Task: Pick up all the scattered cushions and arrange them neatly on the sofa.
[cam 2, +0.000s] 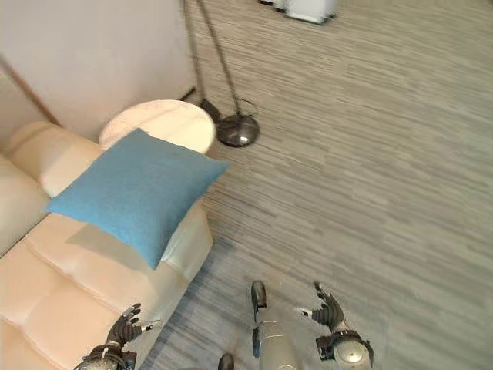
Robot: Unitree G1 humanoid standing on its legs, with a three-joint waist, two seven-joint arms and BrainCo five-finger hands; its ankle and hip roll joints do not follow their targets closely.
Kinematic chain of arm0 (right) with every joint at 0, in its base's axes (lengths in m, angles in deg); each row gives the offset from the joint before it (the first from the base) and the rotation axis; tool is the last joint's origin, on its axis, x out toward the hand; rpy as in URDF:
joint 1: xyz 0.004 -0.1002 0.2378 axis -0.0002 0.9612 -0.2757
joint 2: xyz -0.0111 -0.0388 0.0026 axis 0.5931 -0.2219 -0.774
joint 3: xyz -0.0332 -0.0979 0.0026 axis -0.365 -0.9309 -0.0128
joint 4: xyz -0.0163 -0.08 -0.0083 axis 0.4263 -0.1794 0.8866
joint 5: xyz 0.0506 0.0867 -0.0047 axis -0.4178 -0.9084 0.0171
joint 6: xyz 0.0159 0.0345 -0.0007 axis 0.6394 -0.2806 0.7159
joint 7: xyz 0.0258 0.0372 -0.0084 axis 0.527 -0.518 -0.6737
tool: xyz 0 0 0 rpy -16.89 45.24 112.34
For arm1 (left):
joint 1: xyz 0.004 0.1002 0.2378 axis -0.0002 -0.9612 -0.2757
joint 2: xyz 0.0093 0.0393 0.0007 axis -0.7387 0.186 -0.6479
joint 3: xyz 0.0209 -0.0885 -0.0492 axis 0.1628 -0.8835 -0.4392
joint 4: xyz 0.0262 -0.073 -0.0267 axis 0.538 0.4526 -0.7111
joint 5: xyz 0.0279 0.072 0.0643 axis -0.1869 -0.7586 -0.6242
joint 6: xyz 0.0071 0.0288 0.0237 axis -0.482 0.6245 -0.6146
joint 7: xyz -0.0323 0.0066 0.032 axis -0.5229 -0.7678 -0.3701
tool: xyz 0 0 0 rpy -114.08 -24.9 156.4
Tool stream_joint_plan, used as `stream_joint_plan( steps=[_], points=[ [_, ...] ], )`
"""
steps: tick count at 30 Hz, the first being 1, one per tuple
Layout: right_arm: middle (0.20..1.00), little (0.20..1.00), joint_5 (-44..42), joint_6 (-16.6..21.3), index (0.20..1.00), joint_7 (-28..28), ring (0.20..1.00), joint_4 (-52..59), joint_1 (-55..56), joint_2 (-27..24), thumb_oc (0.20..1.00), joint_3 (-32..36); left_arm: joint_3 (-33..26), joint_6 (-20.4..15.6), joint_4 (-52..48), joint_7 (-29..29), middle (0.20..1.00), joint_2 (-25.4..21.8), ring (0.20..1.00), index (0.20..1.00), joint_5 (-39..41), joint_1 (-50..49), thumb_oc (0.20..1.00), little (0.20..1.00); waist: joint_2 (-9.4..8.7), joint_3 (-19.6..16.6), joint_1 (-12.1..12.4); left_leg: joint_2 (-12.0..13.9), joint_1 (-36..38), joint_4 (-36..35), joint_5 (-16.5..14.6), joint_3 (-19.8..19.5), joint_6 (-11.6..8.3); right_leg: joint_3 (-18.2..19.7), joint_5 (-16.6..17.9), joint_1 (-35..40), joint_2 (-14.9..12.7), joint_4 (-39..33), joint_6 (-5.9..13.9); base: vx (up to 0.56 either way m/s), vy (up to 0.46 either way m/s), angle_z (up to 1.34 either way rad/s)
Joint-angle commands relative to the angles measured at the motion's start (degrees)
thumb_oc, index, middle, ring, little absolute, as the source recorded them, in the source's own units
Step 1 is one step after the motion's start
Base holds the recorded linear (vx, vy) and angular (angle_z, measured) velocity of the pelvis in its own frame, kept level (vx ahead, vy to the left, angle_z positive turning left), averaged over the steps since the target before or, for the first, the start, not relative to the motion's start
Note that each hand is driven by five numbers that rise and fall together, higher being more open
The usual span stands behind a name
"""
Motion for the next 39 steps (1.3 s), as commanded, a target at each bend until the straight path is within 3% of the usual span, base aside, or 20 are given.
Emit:
stream_joint_plan(
  steps=[1,2,3,4,5,8,11,12,14,16,17,18,20,22,23,27,29,30,33,39],
  points=[
    [1.000,1.000,-1.7,2.4,1.000,0.8,1.000,-0.7,-6.3,-2.4,1.000,2.7,-0.3,-1.8,1.2,0.0,1.000,0.1,1.000,1.000,-0.7,0.4,1.000,1.000,1.94,0.8,-0.3,5.1,-11.5,21.9,6.0,11.3,-8.11,-5.5,2.1,6.3,-1.9,-1.3,0.94,0.37,-0.260,1.28],
    [1.000,1.000,-1.9,2.4,1.000,0.8,1.000,-1.5,-6.7,-2.6,1.000,2.5,-0.8,-1.8,1.9,0.0,1.000,0.4,1.000,1.000,0.2,0.3,1.000,1.000,1.73,0.7,-0.1,7.4,-13.1,25.1,6.4,14.8,-7.97,-6.8,1.0,8.0,-2.3,-2.0,0.19,0.24,-0.181,1.42],
    [1.000,1.000,-1.9,2.4,1.000,0.8,1.000,-1.6,-6.7,-2.5,1.000,2.5,-0.8,-1.8,1.9,0.0,1.000,0.4,1.000,1.000,0.2,0.3,1.000,1.000,1.57,0.6,-0.2,7.2,-13.3,25.0,6.6,14.8,-7.95,-6.8,1.2,7.8,-2.4,-2.1,0.21,0.20,-0.149,1.23],
    [1.000,1.000,-1.6,2.2,1.000,1.1,1.000,-2.6,-7.2,-2.8,1.000,2.2,-1.4,-1.7,3.0,0.2,1.000,0.4,1.000,1.000,0.8,0.4,1.000,1.000,1.37,0.6,0.3,9.1,-15.3,27.9,6.8,18.0,-8.01,-8.3,0.3,9.8,-3.0,-3.1,-0.29,0.29,-0.161,0.56],
    [1.000,1.000,-1.5,1.8,1.000,1.5,1.000,-4.1,-7.6,-3.4,1.000,2.2,-1.8,-1.8,5.0,0.4,1.000,0.5,1.000,1.000,1.4,0.8,1.000,1.000,1.22,0.4,1.1,11.6,-18.2,26.8,5.2,23.6,-7.34,-10.8,-1.3,13.0,-3.8,-4.2,-0.59,0.40,-0.177,0.36],
    [1.000,1.000,-1.9,1.8,1.000,2.4,1.000,-4.6,-7.0,-3.9,1.000,3.4,-2.0,-1.9,6.0,0.6,1.000,-0.1,1.000,1.000,1.4,1.2,1.000,1.000,1.10,-0.1,1.8,11.6,-21.7,16.8,4.2,27.4,-6.67,-13.8,-3.0,16.4,-4.4,-5.9,-0.19,0.35,-0.064,0.64],
    [1.000,1.000,-1.9,2.0,1.000,3.4,1.000,-5.1,-6.8,-4.0,1.000,4.6,-2.5,-2.1,5.4,0.9,1.000,-0.5,1.000,1.000,1.5,1.6,1.000,1.000,2.27,-1.0,1.8,13.0,-23.2,6.8,8.7,33.3,-8.85,-16.8,-6.1,20.0,-3.3,-6.6,0.45,0.32,0.017,0.85],
    [1.000,1.000,-1.9,2.0,1.000,3.4,1.000,-5.2,-6.7,-4.0,1.000,4.6,-2.5,-2.1,5.4,0.9,1.000,-0.5,1.000,1.000,1.5,1.6,1.000,1.000,2.17,-1.0,1.7,12.7,-22.7,6.0,8.9,33.2,-8.94,-16.8,-6.3,20.2,-3.5,-6.5,0.53,0.26,0.028,0.47],
    [1.000,1.000,-1.9,1.6,1.000,3.9,1.000,-5.6,-6.8,-4.2,1.000,5.6,-3.4,-2.1,4.4,1.0,1.000,-0.4,1.000,1.000,2.1,1.4,1.000,1.000,2.70,-1.9,2.2,13.8,-24.7,3.0,11.8,38.4,-9.33,-18.9,-9.0,23.4,-3.1,-5.1,0.25,0.41,0.101,0.60],
    [1.000,1.000,-1.7,1.6,1.000,3.5,1.000,-5.4,-6.8,-4.1,1.000,5.6,-3.6,-2.0,4.2,0.9,1.000,-0.2,1.000,1.000,2.5,1.0,1.000,1.000,3.23,-2.2,2.6,13.5,-23.1,1.4,12.6,37.6,-8.91,-18.7,-9.7,23.8,-2.8,-4.0,0.30,0.33,0.134,0.33],
    [1.000,1.000,-0.4,1.3,1.000,2.9,1.000,-5.5,-6.3,-4.2,1.000,5.1,-4.2,-1.8,4.5,0.8,1.000,0.3,1.000,1.000,2.7,-0.1,1.000,1.000,3.10,-3.4,3.6,11.9,-21.9,1.5,12.5,33.8,-7.73,-18.3,-11.3,25.3,-3.2,-1.5,0.55,0.37,0.192,-0.06],
    [1.000,1.000,0.2,1.1,1.000,2.6,1.000,-5.5,-5.8,-4.0,1.000,5.3,-4.4,-1.5,5.0,0.7,1.000,0.4,1.000,1.000,2.5,-0.3,1.000,1.000,2.63,-3.8,3.7,11.4,-21.3,1.9,12.1,33.2,-7.15,-18.5,-11.3,25.7,-4.0,0.2,0.87,0.45,0.237,-0.21],
    [1.000,1.000,0.7,0.9,1.000,2.0,1.000,-4.8,-4.9,-2.8,1.000,5.8,-4.9,-1.2,4.7,0.5,1.000,-0.4,1.000,1.000,2.7,-0.5,1.000,1.000,0.92,-3.2,3.9,9.3,-18.2,2.1,9.4,31.8,-4.00,-18.3,-6.8,22.2,-8.0,14.1,3.25,0.30,0.206,-0.11],
    [1.000,1.000,0.6,1.2,1.000,2.3,1.000,-5.1,-4.8,-2.2,1.000,6.1,-4.7,-1.3,4.8,0.8,1.000,-1.4,1.000,1.000,2.7,0.3,1.000,1.000,0.56,-2.3,3.1,8.2,-15.7,1.4,7.8,29.1,-2.75,-15.0,-4.3,17.2,-8.0,21.3,3.54,0.16,0.116,0.41],
    [1.000,1.000,0.6,1.2,1.000,2.5,1.000,-5.3,-4.9,-2.1,1.000,6.2,-4.9,-1.3,4.4,0.9,1.000,-1.5,1.000,1.000,3.0,0.5,1.000,1.000,1.09,-2.0,3.0,8.8,-15.6,1.2,8.7,29.1,-2.18,-14.6,-3.4,15.3,-7.4,22.0,2.60,0.06,0.008,0.78],
    [1.000,1.000,0.5,1.3,1.000,3.6,1.000,-5.8,-5.2,-2.5,1.000,7.2,-5.1,-1.9,2.9,0.9,1.000,-2.0,1.000,1.000,3.8,0.4,1.000,1.000,1.46,-1.2,1.6,8.1,-13.6,-0.4,8.7,25.1,-2.38,-11.0,-5.0,11.0,-5.0,18.0,1.53,0.11,-0.031,0.76],
    [1.000,1.000,-0.5,1.4,1.000,4.9,1.000,-5.6,-4.7,-3.5,1.000,9.6,-4.9,-2.1,2.4,0.7,1.000,-2.4,1.000,1.000,4.3,0.5,1.000,1.000,0.70,-0.5,-0.3,6.3,-12.5,-1.2,8.5,20.4,-2.66,-3.6,-4.3,8.8,-0.5,9.2,1.90,0.14,-0.086,0.81],
    [1.000,1.000,-0.9,1.3,1.000,5.3,1.000,-5.6,-4.8,-3.9,1.000,10.5,-5.1,-2.2,2.5,0.7,1.000,-2.3,1.000,1.000,4.8,0.8,1.000,1.000,0.52,-0.4,-0.7,5.7,-12.7,-1.5,8.6,19.1,-2.77,-1.5,-2.8,7.7,0.3,6.8,2.40,0.10,-0.071,0.86],
    [1.000,1.000,-1.5,1.4,1.000,5.9,1.000,-5.5,-5.1,-4.9,1.000,12.1,-5.9,-2.5,2.9,0.7,1.000,-1.9,1.000,1.000,7.6,1.0,1.000,1.000,0.14,-0.1,-1.0,4.9,-12.2,-2.3,8.6,17.1,-3.06,-1.0,-1.7,7.7,0.4,3.2,2.58,0.07,-0.073,0.84],
    [1.000,1.000,-4.8,2.3,1.000,5.1,1.000,-2.7,-7.8,-10.3,1.000,15.5,-6.2,-3.5,-1.7,-0.3,1.000,-2.7,1.000,1.000,10.8,0.8,1.000,1.000,-0.73,-2.2,0.5,5.2,-12.1,-4.6,9.0,15.8,-4.58,-4.2,-0.3,12.4,-1.1,-4.1,2.01,0.08,-0.108,0.40]
  ],
)
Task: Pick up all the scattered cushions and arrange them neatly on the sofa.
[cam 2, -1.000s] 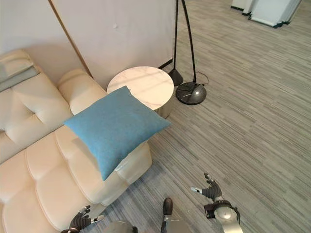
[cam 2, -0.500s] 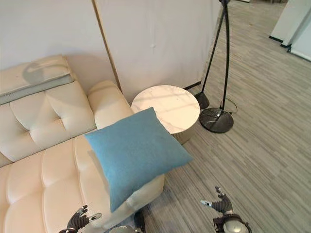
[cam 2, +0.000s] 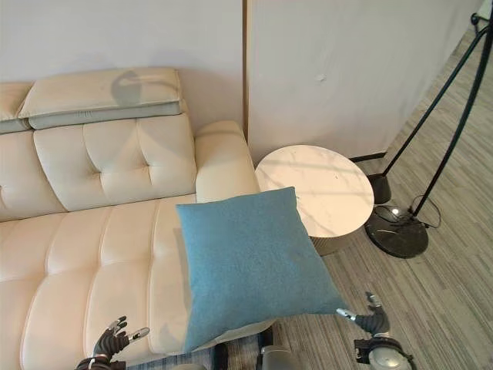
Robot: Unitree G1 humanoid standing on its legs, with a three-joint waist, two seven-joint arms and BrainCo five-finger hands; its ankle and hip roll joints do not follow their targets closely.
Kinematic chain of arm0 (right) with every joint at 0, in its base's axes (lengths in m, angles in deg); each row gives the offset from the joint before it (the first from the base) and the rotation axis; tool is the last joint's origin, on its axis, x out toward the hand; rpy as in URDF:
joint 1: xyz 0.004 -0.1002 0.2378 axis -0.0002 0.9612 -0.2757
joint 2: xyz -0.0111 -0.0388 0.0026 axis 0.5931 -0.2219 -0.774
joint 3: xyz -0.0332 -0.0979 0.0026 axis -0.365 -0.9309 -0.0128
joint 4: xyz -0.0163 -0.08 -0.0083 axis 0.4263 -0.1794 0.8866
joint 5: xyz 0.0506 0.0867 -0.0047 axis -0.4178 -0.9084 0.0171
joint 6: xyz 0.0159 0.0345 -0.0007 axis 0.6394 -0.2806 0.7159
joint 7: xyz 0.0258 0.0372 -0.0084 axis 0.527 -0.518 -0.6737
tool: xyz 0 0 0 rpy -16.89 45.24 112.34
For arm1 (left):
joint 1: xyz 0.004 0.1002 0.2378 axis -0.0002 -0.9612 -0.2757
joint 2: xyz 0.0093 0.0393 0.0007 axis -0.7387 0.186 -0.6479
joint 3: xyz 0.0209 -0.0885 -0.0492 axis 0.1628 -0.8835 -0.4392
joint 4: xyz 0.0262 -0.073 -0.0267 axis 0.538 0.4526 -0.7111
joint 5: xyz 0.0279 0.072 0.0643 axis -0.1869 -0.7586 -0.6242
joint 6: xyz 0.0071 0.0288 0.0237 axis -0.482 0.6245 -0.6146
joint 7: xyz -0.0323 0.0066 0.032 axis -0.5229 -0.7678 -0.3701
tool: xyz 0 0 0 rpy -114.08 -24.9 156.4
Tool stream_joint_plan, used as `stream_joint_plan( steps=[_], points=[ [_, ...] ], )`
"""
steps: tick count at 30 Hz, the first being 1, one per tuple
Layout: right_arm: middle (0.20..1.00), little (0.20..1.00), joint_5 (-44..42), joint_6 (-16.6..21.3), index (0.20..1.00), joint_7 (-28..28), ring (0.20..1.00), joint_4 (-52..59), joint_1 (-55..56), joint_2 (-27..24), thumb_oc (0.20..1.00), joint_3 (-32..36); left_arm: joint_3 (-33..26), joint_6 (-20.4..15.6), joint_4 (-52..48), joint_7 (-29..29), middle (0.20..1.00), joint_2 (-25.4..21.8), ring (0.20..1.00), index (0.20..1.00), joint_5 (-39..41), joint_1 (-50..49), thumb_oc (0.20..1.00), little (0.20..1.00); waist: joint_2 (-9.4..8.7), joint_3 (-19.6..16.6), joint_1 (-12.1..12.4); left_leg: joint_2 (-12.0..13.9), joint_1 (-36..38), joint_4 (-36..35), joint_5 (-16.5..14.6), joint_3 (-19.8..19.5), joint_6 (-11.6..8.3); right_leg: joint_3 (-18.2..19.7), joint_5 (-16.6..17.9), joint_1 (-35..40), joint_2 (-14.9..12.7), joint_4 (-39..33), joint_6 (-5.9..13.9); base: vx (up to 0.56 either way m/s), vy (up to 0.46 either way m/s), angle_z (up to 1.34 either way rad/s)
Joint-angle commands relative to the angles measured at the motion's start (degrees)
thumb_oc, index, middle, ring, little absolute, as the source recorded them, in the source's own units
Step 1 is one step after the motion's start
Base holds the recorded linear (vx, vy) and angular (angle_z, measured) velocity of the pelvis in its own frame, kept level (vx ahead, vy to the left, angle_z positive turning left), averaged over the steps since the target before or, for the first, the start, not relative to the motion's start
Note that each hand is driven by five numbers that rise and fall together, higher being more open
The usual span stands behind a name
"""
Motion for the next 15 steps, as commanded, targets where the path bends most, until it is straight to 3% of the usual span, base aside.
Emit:
stream_joint_plan(
  steps=[1,6,7,11,12,15],
  points=[
    [1.000,1.000,-3.4,3.1,1.000,0.1,1.000,4.0,-2.9,-4.5,1.000,0.5,-0.8,-3.3,-4.1,-0.4,1.000,-2.2,1.000,1.000,3.2,2.1,1.000,1.000,-1.41,-1.4,0.7,-0.3,-1.3,-0.7,-0.6,2.3,-3.31,0.3,-2.3,2.8,-0.8,-1.0,3.17,0.07,-0.123,0.19],
    [1.000,1.000,-8.1,2.6,1.000,-2.8,1.000,3.9,-9.2,-6.7,1.000,-6.2,2.0,-3.8,-6.8,0.1,1.000,-3.4,1.000,1.000,5.5,6.3,1.000,1.000,-2.18,-0.8,2.3,0.4,-2.5,-2.5,0.7,1.8,-4.39,-1.4,-1.7,3.1,-0.5,-4.1,2.67,-0.03,-0.121,0.04],
    [1.000,1.000,-9.7,2.3,1.000,-2.8,1.000,2.2,-14.0,-6.8,1.000,-10.3,3.8,-4.5,-7.6,1.1,1.000,-3.3,1.000,1.000,7.9,10.0,1.000,1.000,-2.54,0.6,3.0,0.7,-4.6,-2.5,1.3,1.6,-4.80,-2.0,-1.5,1.7,-0.5,-4.1,2.47,-0.18,-0.125,0.05],
    [1.000,1.000,-12.3,2.0,1.000,-2.4,1.000,-1.2,-22.6,-6.2,1.000,-16.1,7.2,-5.4,-7.7,3.0,1.000,-2.7,1.000,1.000,10.7,17.3,1.000,1.000,-2.57,3.1,3.6,1.1,-9.3,-1.8,2.4,1.0,-5.55,-2.8,-1.4,-2.9,-0.3,-2.6,1.96,-0.20,-0.097,0.12],
    [1.000,1.000,-14.1,2.0,1.000,-1.6,1.000,-4.7,-29.4,-4.6,1.000,-20.5,11.0,-6.2,-5.9,4.9,1.000,-1.3,1.000,1.000,12.6,24.3,1.000,1.000,-2.19,5.2,3.9,1.3,-12.3,-1.2,3.3,0.9,-6.22,-3.2,-1.2,-6.1,-0.2,-1.2,1.65,-0.17,-0.066,0.17],
    [1.000,1.000,-14.7,1.7,1.000,-0.9,1.000,-9.5,-36.1,-3.5,1.000,-24.4,14.2,-6.6,-2.7,6.0,1.000,-0.2,1.000,1.000,13.9,30.6,1.000,1.000,-1.94,5.9,3.9,1.4,-14.5,-1.0,4.3,0.9,-6.67,-3.5,-0.8,-8.3,-0.2,-0.7,1.49,-0.10,-0.039,0.14]
  ],
)
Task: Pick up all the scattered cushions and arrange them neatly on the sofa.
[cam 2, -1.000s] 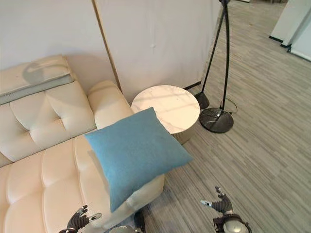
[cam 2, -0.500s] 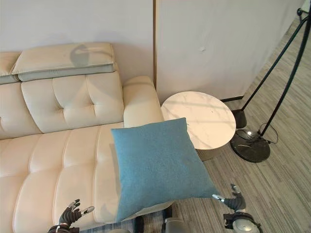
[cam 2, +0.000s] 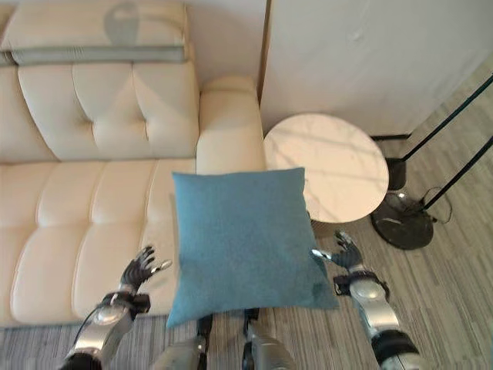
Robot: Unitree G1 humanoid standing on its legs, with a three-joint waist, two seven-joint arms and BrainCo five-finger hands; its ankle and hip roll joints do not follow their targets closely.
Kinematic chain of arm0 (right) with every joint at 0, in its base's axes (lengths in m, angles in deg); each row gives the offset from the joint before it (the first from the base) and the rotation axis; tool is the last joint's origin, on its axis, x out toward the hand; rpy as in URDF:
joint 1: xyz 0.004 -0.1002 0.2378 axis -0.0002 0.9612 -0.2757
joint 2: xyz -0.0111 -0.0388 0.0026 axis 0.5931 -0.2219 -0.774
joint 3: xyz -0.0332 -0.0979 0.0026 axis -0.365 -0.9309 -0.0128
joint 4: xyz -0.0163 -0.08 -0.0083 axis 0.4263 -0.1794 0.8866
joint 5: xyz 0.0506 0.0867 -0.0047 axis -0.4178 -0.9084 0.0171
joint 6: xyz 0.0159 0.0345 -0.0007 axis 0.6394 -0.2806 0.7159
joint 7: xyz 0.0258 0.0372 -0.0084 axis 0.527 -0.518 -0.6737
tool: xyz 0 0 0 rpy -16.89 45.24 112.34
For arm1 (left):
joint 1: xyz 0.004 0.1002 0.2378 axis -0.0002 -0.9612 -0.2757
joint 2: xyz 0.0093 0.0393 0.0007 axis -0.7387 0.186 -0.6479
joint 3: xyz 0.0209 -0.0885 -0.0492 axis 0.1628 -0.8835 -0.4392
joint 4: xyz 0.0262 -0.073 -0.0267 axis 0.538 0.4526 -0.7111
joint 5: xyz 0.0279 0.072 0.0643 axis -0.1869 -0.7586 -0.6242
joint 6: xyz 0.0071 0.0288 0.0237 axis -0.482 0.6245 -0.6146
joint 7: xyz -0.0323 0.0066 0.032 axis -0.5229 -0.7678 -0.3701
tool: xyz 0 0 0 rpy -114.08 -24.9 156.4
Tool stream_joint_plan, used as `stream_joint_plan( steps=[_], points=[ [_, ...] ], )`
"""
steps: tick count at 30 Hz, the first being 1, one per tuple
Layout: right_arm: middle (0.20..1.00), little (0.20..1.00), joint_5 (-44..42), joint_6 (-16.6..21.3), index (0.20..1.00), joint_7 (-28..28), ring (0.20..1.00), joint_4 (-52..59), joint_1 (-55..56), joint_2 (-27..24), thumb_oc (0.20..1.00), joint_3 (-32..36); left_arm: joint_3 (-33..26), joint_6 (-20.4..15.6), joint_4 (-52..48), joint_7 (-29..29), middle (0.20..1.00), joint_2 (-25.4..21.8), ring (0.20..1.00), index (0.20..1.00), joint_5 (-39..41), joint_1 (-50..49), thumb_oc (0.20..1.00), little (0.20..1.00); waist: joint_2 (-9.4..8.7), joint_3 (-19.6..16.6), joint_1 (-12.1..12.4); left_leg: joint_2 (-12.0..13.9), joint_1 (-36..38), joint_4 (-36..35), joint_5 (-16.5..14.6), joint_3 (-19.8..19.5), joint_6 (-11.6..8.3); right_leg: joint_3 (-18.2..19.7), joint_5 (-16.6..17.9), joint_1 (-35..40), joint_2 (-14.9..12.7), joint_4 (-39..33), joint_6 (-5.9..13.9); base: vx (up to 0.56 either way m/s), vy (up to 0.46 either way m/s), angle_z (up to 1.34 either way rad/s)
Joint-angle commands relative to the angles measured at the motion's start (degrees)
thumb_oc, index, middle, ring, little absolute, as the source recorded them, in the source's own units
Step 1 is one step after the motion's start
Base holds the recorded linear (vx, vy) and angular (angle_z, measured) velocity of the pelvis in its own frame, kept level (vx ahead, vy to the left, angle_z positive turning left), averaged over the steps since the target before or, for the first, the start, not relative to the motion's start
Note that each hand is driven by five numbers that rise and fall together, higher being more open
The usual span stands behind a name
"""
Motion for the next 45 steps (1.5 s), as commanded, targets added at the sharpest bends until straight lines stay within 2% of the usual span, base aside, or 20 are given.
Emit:
stream_joint_plan(
  steps=[1,4,6,7,8,13,18,23,24,27,30,32,34,35,38,39,40,41,43,45],
  points=[
    [1.000,1.000,-2.6,1.7,1.000,1.8,1.000,-3.0,-9.2,-0.8,1.000,-4.3,2.9,-4.1,3.5,2.8,1.000,1.1,1.000,1.000,3.2,9.2,1.000,1.000,1.14,1.6,0.8,-0.4,-2.9,-1.3,1.0,1.6,-2.04,0.4,-8.0,-1.1,-1.4,7.2,2.23,-0.07,-0.033,0.16],
    [1.000,1.000,-3.8,0.9,1.000,2.6,1.000,-8.4,-19.5,2.8,1.000,-10.7,7.7,-3.5,10.3,4.2,1.000,3.6,1.000,1.000,4.1,20.3,1.000,1.000,1.86,3.9,0.4,0.1,-4.6,-1.9,2.6,1.6,-2.82,0.1,-7.7,-2.7,-1.3,7.3,2.24,-0.07,-0.018,0.09],
    [1.000,1.000,-4.2,0.9,1.000,2.5,1.000,-8.3,-21.1,3.6,1.000,-11.8,8.2,-3.5,11.5,4.6,1.000,4.2,1.000,1.000,4.6,22.3,1.000,1.000,1.94,4.3,0.1,0.1,-4.8,-2.2,2.9,1.6,-3.01,0.0,-7.6,-2.9,-1.3,7.1,2.26,-0.02,-0.010,0.00],
    [0.489,0.489,-4.7,1.0,0.489,2.6,0.489,-7.3,-22.2,4.5,0.489,-12.8,8.8,-3.5,11.7,4.7,0.658,5.3,0.658,0.658,5.4,23.4,0.658,0.658,2.01,4.5,-0.1,0.1,-4.7,-2.6,3.1,1.7,-3.11,0.1,-7.5,-2.9,-1.2,7.0,2.29,0.00,-0.002,0.04],
    [0.200,0.200,-5.7,1.7,0.200,2.6,0.200,-5.0,-22.2,6.1,0.200,-13.8,9.2,-3.8,11.3,4.8,0.200,6.7,0.200,0.200,6.8,24.1,0.200,0.200,1.89,4.5,-0.5,0.2,-4.6,-3.0,3.3,1.8,-3.24,0.3,-7.4,-2.8,-1.1,6.6,2.36,0.00,0.000,0.00],
    [0.200,0.200,-6.7,4.2,0.200,1.8,0.200,6.7,-15.8,8.1,0.200,-13.7,9.0,-4.9,3.7,4.8,0.200,8.0,0.200,0.200,8.6,20.1,0.200,0.200,1.51,3.4,-1.3,0.1,-3.1,-3.7,2.5,2.4,-3.19,0.8,-7.2,-1.2,-0.8,5.2,2.59,0.04,0.030,-0.04],
    [0.200,0.200,-6.2,6.7,0.200,-0.1,0.200,19.4,-5.3,7.8,0.200,-9.0,7.5,-5.5,-7.1,4.3,0.200,6.8,0.200,0.200,6.6,13.6,0.200,0.200,1.12,1.3,-2.0,0.0,-0.2,-3.7,0.8,3.0,-2.40,1.6,-7.3,1.5,-0.6,4.2,2.83,0.08,0.044,-0.08],
    [0.200,0.200,1.2,8.6,0.200,-3.4,0.200,35.9,10.7,4.8,0.200,-1.6,1.9,-4.7,-21.4,2.1,0.200,3.4,0.200,0.200,2.5,-0.3,0.200,0.200,0.71,-2.8,-3.0,-0.3,5.5,-3.3,-2.9,4.3,-0.72,3.1,-8.7,6.5,-0.9,3.7,3.47,0.15,0.090,-0.14],
    [0.200,0.200,2.9,9.3,0.200,-6.4,0.200,43.5,19.1,4.7,0.200,1.9,-1.7,-4.3,-28.5,-0.2,0.200,2.1,0.200,0.200,0.9,-8.3,0.200,0.200,0.66,-5.1,-3.7,-0.5,8.5,-2.6,-4.7,5.2,0.37,4.6,-9.0,8.9,-1.0,4.0,3.96,0.18,0.181,-0.40],
    [0.200,0.200,6.6,10.0,0.200,-7.1,0.200,48.8,24.9,4.7,0.200,4.7,-4.5,-4.0,-34.3,-1.2,0.200,1.2,0.200,0.200,-1.1,-14.2,0.200,0.200,0.77,-6.7,-4.1,-0.7,10.9,-2.0,-6.0,5.9,1.01,5.9,-9.1,10.5,-1.0,4.4,4.42,0.08,0.119,-0.39],
    [0.200,0.200,8.6,10.7,0.200,-6.8,0.200,51.8,26.2,4.5,0.200,5.2,-5.8,-4.4,-37.5,-0.8,0.200,0.3,0.200,0.200,-2.3,-16.4,0.200,0.200,0.82,-6.2,-4.3,-0.8,11.0,-1.7,-6.0,6.6,1.40,6.8,-8.5,9.7,-0.9,5.6,4.94,-0.16,0.047,-0.24],
    [0.200,0.200,12.7,12.3,0.200,-4.5,0.200,54.0,23.6,4.4,0.200,4.4,-6.9,-5.7,-39.7,0.3,0.200,-1.4,0.200,0.200,-4.0,-15.7,0.200,0.200,1.29,-3.5,-3.8,0.4,8.7,-0.1,-4.5,7.7,1.74,6.2,-9.4,6.5,-0.2,12.9,5.83,-0.43,-0.013,-0.32],
    [0.200,0.200,14.4,12.9,0.200,-3.5,0.200,54.7,22.7,4.0,0.200,4.1,-6.6,-6.2,-40.7,-0.2,0.200,-2.2,0.200,0.200,-3.7,-15.5,0.200,0.200,2.06,-2.5,-3.0,1.5,6.4,0.8,-2.5,7.3,1.80,5.2,-13.2,6.8,-0.2,21.8,4.70,-0.39,-0.027,-0.20],
    [0.200,0.200,14.3,12.7,0.200,-3.5,0.200,54.6,22.8,4.1,0.200,4.2,-6.4,-6.3,-40.9,-0.9,0.200,-2.3,0.200,0.200,-2.4,-15.7,0.200,0.200,2.37,-2.9,-2.7,1.7,5.3,0.6,-1.2,6.7,1.68,5.5,-15.0,7.5,0.1,25.5,3.92,-0.36,-0.057,0.25],
    [0.200,0.200,12.8,12.2,0.200,-3.8,0.200,52.8,22.5,4.9,0.200,3.8,-5.7,-5.8,-40.5,-1.6,0.200,-2.8,0.200,0.200,-2.3,-16.8,0.200,0.200,2.68,-4.8,-0.9,1.3,2.5,-0.6,2.1,4.7,1.08,7.6,-15.9,11.2,2.5,34.3,3.42,-0.24,-0.083,0.41],
    [0.200,0.200,12.8,12.2,0.200,-3.8,0.200,52.7,22.5,4.9,0.200,3.8,-5.7,-5.8,-40.5,-1.6,0.200,-2.8,0.200,0.200,-2.3,-16.8,0.200,0.200,2.83,-4.9,-0.8,1.5,2.4,-0.7,2.2,4.7,1.04,7.6,-15.6,11.0,2.7,34.2,3.38,-0.25,-0.159,0.34],
    [0.200,0.200,12.0,12.0,0.200,-3.8,0.200,52.3,21.9,5.0,0.200,3.9,-5.3,-5.9,-40.8,-2.1,0.200,-2.9,0.200,0.200,-2.0,-16.6,0.200,0.200,2.53,-5.7,0.6,0.9,-0.5,-2.1,5.5,4.1,-1.33,8.3,-19.9,16.0,4.4,26.5,1.83,-0.27,-0.144,0.44],
    [0.200,0.200,11.1,12.2,0.200,-3.6,0.200,51.7,21.2,5.0,0.200,3.9,-5.1,-6.0,-41.0,-2.4,0.200,-2.9,0.200,0.200,-1.8,-16.4,0.200,0.200,2.94,-6.1,1.2,1.1,-2.1,-2.9,6.9,4.2,-2.67,7.9,-22.8,18.0,4.9,22.4,0.34,-0.40,-0.208,0.44],
    [0.200,0.200,10.4,12.2,0.200,-3.0,0.200,50.9,20.4,4.4,0.200,4.4,-4.8,-6.1,-40.9,-2.9,0.200,-2.3,0.200,0.200,-0.5,-16.3,0.200,0.200,3.76,-5.9,1.7,1.6,-4.8,-3.0,8.1,5.0,-4.62,7.6,-24.6,18.5,5.9,16.5,-1.30,-0.36,-0.114,0.62],
    [0.200,0.200,10.2,12.1,0.200,-2.6,0.200,49.9,19.9,3.3,0.200,4.7,-4.3,-6.2,-40.4,-3.1,0.200,-1.4,0.200,0.200,-0.1,-15.5,0.200,0.200,4.11,-4.5,0.9,1.4,-5.1,0.4,4.9,6.9,-4.09,5.9,-23.6,17.2,5.4,14.7,-1.41,-0.38,-0.036,0.70]
  ],
)
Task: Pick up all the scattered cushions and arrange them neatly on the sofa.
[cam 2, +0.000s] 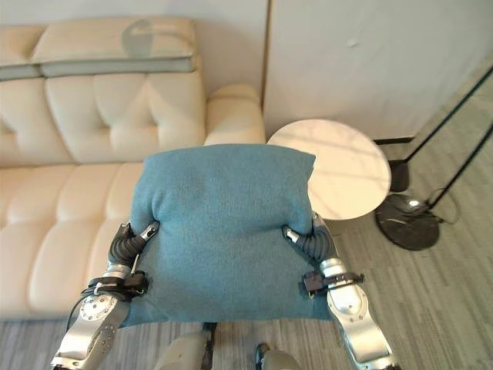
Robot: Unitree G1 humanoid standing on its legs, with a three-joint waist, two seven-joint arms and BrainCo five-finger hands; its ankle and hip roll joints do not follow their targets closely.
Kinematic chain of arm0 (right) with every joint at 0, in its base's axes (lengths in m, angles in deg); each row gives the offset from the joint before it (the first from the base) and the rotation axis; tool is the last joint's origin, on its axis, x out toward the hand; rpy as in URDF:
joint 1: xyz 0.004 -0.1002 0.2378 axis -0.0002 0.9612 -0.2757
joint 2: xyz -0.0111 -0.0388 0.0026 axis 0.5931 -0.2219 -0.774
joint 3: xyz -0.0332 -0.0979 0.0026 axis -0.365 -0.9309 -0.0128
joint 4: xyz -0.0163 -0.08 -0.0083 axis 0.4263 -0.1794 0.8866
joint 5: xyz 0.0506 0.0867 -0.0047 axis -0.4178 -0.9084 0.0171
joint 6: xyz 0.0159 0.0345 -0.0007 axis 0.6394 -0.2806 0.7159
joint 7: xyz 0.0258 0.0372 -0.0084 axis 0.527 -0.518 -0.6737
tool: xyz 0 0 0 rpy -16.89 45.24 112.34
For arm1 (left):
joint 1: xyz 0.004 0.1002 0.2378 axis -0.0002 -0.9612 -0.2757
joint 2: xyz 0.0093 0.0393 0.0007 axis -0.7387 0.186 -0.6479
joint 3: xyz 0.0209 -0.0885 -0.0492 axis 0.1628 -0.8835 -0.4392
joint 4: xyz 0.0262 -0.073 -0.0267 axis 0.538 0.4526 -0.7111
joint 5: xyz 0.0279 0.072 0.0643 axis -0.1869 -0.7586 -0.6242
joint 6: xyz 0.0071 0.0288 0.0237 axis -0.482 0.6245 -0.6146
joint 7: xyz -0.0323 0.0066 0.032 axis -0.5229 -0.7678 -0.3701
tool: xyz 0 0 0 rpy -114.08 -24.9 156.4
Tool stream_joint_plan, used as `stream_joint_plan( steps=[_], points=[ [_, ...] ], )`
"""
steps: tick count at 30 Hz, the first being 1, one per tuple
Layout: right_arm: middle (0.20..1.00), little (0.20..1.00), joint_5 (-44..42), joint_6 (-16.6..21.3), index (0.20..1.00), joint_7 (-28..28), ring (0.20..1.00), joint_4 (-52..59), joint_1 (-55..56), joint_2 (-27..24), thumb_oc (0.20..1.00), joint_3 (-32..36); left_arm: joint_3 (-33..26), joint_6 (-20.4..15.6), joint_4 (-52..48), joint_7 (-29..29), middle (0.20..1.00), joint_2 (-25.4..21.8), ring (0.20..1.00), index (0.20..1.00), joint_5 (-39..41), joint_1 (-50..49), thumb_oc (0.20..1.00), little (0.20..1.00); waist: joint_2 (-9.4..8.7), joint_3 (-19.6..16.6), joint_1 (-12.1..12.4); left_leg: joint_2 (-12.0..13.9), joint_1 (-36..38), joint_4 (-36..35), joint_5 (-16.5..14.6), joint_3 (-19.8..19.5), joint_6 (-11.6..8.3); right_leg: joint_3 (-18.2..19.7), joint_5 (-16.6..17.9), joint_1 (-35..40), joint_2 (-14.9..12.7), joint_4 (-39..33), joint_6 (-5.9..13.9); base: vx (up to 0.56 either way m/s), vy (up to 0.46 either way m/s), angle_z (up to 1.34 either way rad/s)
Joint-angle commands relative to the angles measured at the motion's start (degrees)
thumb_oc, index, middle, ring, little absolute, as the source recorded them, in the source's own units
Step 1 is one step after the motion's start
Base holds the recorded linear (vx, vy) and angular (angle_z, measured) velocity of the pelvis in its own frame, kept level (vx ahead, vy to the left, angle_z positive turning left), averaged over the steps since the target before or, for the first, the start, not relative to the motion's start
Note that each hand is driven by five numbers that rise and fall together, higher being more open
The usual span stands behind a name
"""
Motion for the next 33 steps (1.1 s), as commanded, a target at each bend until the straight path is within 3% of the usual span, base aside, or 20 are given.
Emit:
stream_joint_plan(
  steps=[1,3,4,5,6,7,9,10,11,12,17,22,25,26,30,31,33],
  points=[
    [0.200,0.200,-2.2,5.9,0.200,0.4,0.200,3.7,-3.3,1.4,0.200,-0.8,3.1,-5.5,-4.7,-3.4,0.200,-1.8,0.200,0.200,0.1,3.3,0.200,0.200,-3.62,-3.4,-0.6,-4.4,-4.4,-2.1,-3.9,6.4,-1.46,0.7,-0.9,3.4,0.4,-4.0,2.50,-0.42,0.025,0.49],
    [0.200,0.200,-3.2,5.1,0.200,0.2,0.200,2.9,-2.8,1.3,0.200,-0.7,3.6,-5.5,-4.8,-4.1,0.200,-1.5,0.200,0.200,0.6,3.7,0.200,0.200,-5.04,-3.1,-2.6,-4.3,-2.7,5.7,-9.5,8.9,0.69,-2.2,2.7,1.6,-3.0,-5.8,3.34,-0.40,0.042,0.76],
    [0.200,0.200,-3.7,5.2,0.200,-0.1,0.200,3.1,-2.1,1.5,0.200,-0.5,3.9,-5.6,-4.7,-4.5,0.200,-1.4,0.200,0.200,0.7,4.1,0.200,0.200,-5.57,-3.4,-3.3,-4.2,-1.6,7.6,-12.0,9.3,1.16,-3.2,3.7,1.1,-4.2,-6.5,3.78,-0.23,0.019,0.80],
    [0.200,0.200,-3.7,5.2,0.200,-0.1,0.200,3.1,-2.1,1.5,0.200,-0.4,3.9,-5.6,-4.7,-4.5,0.200,-1.4,0.200,0.200,0.8,4.1,0.200,0.200,-5.45,-3.5,-3.4,-4.1,-1.9,7.7,-11.9,9.2,1.15,-3.3,4.0,0.9,-4.0,-6.6,3.74,-0.24,0.036,0.64],
    [0.200,0.200,-5.2,5.3,0.200,-1.1,0.200,3.1,-0.8,1.8,0.200,-0.1,5.1,-5.5,-4.0,-4.8,0.200,-0.9,0.200,0.200,1.3,5.4,0.200,0.200,-6.16,-4.3,-4.9,-2.8,2.8,9.8,-16.5,10.6,1.56,-5.6,5.1,0.1,-6.0,-7.8,4.10,-0.20,0.064,0.78],
    [0.200,0.200,-6.0,5.5,0.200,-1.5,0.200,2.9,-0.3,1.8,0.200,0.1,5.9,-5.6,-3.6,-4.8,0.200,-0.4,0.200,0.200,1.6,6.2,0.200,0.200,-6.30,-4.9,-5.8,-1.9,5.2,10.0,-18.1,11.6,1.48,-7.0,5.5,0.1,-7.0,-8.9,4.38,-0.22,0.086,0.91],
    [0.200,0.200,-6.5,5.3,0.200,-1.6,0.200,2.8,0.2,1.8,0.200,0.5,6.3,-5.5,-3.2,-4.9,0.200,-0.3,0.200,0.200,1.9,6.5,0.200,0.200,-6.25,-5.5,-6.3,-1.2,6.5,9.2,-18.3,12.3,1.34,-8.3,5.8,0.0,-7.5,-9.7,4.49,-0.07,0.092,0.90],
    [0.200,0.200,-7.5,5.5,0.200,-2.1,0.200,2.5,2.0,2.3,0.200,2.3,7.1,-5.1,-2.3,-5.2,0.200,0.1,0.200,0.200,2.0,7.0,0.200,0.200,-5.66,-6.3,-8.2,2.2,11.0,5.1,-16.9,18.7,0.07,-13.2,6.7,0.1,-9.4,-10.5,5.44,-0.03,0.107,0.81],
    [0.200,0.200,-7.5,5.5,0.200,-2.1,0.200,2.5,2.0,2.3,0.200,2.3,7.1,-5.1,-2.3,-5.2,0.200,0.2,0.200,0.200,2.0,7.0,0.200,0.200,-5.67,-6.3,-8.2,2.2,11.1,5.0,-16.9,18.7,0.07,-13.2,6.7,0.2,-9.4,-10.5,5.44,0.04,0.271,1.31],
    [0.200,0.200,-8.3,5.2,0.200,-1.9,0.200,2.4,3.4,3.1,0.200,3.5,7.8,-4.6,-1.9,-6.1,0.200,0.0,0.200,0.200,1.7,6.8,0.200,0.200,-4.14,-7.4,-9.4,3.6,13.9,-0.1,-16.1,22.1,-1.48,-16.1,6.5,1.4,-10.2,-12.1,6.61,0.09,0.199,1.20],
    [0.200,0.200,-9.0,4.5,0.200,-2.4,0.200,1.5,3.0,3.5,0.200,2.9,6.5,-4.0,-2.0,-6.9,0.200,-0.3,0.200,0.200,0.4,4.7,0.200,0.200,-4.17,-7.5,-9.2,1.8,14.6,-2.3,-15.8,20.0,-1.43,-16.7,7.9,3.6,-10.8,-14.2,7.36,0.08,0.180,0.78],
    [0.200,0.200,-9.2,3.7,0.200,-3.9,0.200,1.3,1.7,4.3,0.200,0.7,4.8,-3.5,-1.9,-7.7,0.200,-1.5,0.200,0.200,-0.9,2.7,0.200,0.200,-5.32,-6.6,-7.4,0.2,14.4,-1.8,-17.2,19.3,0.14,-15.9,8.0,3.9,-12.0,-12.8,8.31,0.06,0.165,0.06],
    [0.200,0.200,-10.7,3.1,0.200,-5.5,0.200,1.2,0.7,4.8,0.200,-0.9,3.4,-3.7,-2.4,-8.0,0.200,-2.8,0.200,0.200,-1.7,1.9,0.200,0.200,-6.57,-5.2,-5.9,-1.0,11.6,2.2,-18.3,18.8,1.97,-15.1,8.9,2.4,-13.6,-11.1,8.42,0.01,0.172,-0.05],
    [0.200,0.200,-10.7,3.1,0.200,-5.5,0.200,1.2,0.7,4.9,0.200,-0.9,3.4,-3.6,-2.4,-8.0,0.200,-2.8,0.200,0.200,-1.6,1.8,0.200,0.200,-6.40,-5.5,-5.9,-1.0,12.1,2.2,-19.6,18.0,1.62,-14.5,8.0,2.8,-13.5,-11.0,8.89,0.15,0.196,-0.04],
    [0.200,0.200,-12.1,2.9,0.200,-7.3,0.200,1.8,0.8,5.6,0.200,-2.3,2.9,-3.7,-2.7,-8.2,0.200,-3.5,0.200,0.200,-1.6,1.1,0.200,0.200,-6.65,-4.8,-4.3,-3.5,9.9,4.5,-21.9,15.7,4.09,-13.6,9.3,1.0,-16.6,-4.9,10.08,0.11,0.242,0.02],
    [0.200,0.200,-12.1,3.0,0.200,-7.5,0.200,2.0,1.0,5.8,0.200,-2.2,3.0,-3.6,-2.8,-8.3,0.200,-3.7,0.200,0.200,-1.6,1.3,0.200,0.200,-6.57,-4.4,-4.2,-3.8,9.4,4.6,-20.9,15.9,4.88,-13.9,10.7,-0.4,-17.5,-1.9,9.51,0.04,0.245,0.14],
    [0.200,0.200,-12.8,3.3,0.200,-7.6,0.200,2.6,1.4,6.3,0.200,-2.0,3.6,-3.5,-2.7,-8.2,0.200,-4.1,0.200,0.200,-1.7,2.0,0.200,0.200,-6.19,-3.8,-4.7,-4.7,9.7,5.2,-21.9,14.1,5.72,-12.0,11.4,-3.4,-17.3,4.7,9.22,0.10,0.200,0.27]
  ],
)
